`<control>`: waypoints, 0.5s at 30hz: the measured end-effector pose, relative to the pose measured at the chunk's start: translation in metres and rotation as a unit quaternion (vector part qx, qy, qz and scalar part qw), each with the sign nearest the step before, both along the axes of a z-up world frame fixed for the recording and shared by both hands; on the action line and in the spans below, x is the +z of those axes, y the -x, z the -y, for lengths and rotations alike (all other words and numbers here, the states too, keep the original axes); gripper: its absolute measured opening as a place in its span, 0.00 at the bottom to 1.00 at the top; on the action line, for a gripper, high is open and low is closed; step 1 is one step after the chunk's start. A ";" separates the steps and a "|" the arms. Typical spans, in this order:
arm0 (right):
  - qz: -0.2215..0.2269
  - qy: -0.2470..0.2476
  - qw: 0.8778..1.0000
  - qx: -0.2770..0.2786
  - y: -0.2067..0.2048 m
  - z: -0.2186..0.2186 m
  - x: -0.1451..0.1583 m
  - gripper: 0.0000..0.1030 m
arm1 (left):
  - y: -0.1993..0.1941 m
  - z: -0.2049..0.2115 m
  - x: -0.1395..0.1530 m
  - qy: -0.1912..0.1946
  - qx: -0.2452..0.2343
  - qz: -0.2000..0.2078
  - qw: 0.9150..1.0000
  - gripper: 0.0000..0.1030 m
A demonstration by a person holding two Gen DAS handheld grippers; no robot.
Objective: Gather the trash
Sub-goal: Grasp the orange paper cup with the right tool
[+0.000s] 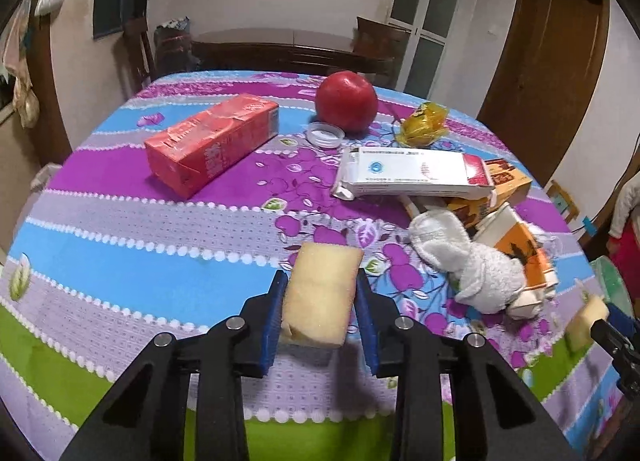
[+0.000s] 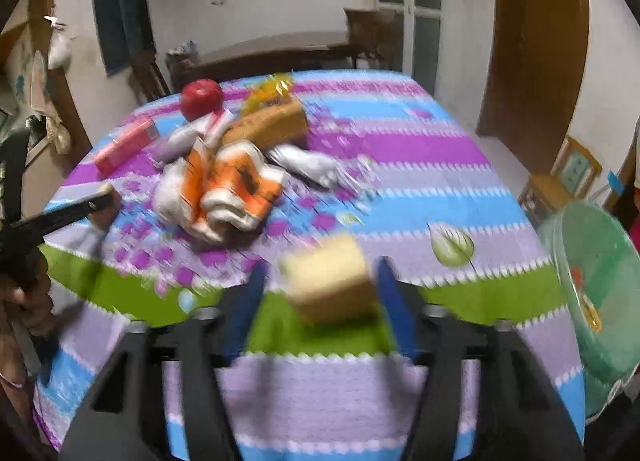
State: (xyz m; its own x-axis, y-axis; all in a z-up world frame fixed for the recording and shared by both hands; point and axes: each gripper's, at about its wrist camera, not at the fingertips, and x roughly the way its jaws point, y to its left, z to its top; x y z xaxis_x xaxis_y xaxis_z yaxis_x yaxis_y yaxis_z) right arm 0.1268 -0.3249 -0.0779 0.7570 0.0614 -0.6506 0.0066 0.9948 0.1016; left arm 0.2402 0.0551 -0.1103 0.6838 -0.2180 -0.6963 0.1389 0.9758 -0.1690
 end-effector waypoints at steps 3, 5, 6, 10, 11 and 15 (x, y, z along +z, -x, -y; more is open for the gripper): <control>0.013 -0.011 0.999 0.040 -0.026 -0.023 0.015 0.61 | 0.000 0.001 -0.003 0.003 -0.002 -0.005 1.000 0.34; -0.008 -0.017 0.999 0.032 -0.052 -0.026 0.011 0.59 | 0.001 0.002 -0.003 0.000 -0.002 -0.003 1.000 0.34; -0.021 -0.028 0.999 0.028 -0.063 -0.023 0.006 0.46 | 0.001 0.002 -0.003 -0.002 -0.002 -0.002 1.000 0.34; -0.088 -0.069 0.992 0.056 -0.096 -0.017 -0.020 0.37 | 0.001 0.002 -0.004 -0.002 -0.001 -0.003 1.000 0.34; -0.097 -0.081 0.990 0.063 -0.098 -0.017 -0.024 0.37 | 0.001 0.002 -0.005 -0.002 -0.001 -0.003 1.000 0.34; -0.088 -0.082 0.991 0.066 -0.097 -0.022 -0.026 0.34 | 0.000 0.002 -0.006 -0.003 0.000 -0.003 1.000 0.34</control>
